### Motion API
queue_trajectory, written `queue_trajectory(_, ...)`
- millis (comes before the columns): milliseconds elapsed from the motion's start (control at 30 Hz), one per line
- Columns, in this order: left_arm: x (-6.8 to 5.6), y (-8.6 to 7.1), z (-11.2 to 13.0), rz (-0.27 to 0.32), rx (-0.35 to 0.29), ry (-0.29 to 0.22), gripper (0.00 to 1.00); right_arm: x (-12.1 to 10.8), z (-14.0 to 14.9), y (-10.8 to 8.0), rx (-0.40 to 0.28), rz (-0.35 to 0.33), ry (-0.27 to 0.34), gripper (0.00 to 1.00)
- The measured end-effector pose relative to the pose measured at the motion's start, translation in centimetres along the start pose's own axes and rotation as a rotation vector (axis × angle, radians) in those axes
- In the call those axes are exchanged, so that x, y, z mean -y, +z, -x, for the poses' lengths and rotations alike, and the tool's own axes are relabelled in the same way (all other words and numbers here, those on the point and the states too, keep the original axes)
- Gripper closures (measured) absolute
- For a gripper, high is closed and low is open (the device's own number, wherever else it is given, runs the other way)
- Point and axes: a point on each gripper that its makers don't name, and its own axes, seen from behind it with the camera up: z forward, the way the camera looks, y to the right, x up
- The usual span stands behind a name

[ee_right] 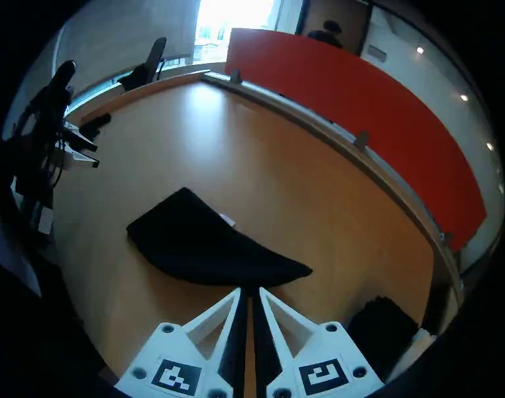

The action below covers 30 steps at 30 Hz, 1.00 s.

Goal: Fold towel

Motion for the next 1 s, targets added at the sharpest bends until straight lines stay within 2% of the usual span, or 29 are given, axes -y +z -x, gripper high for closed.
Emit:
queue_trajectory(400,-0.4,-0.2,-0.2,0.005,-0.007,0.009,0.03,-0.7,-1.4,-1.3,-0.032,0.018,-0.021,0.96)
queue_trajectory(1000,-0.5,-0.4,-0.9,0.010,-0.019,0.002,0.03,0.5,-2.7,-0.5,-0.040,-0.013,-0.052,0.96)
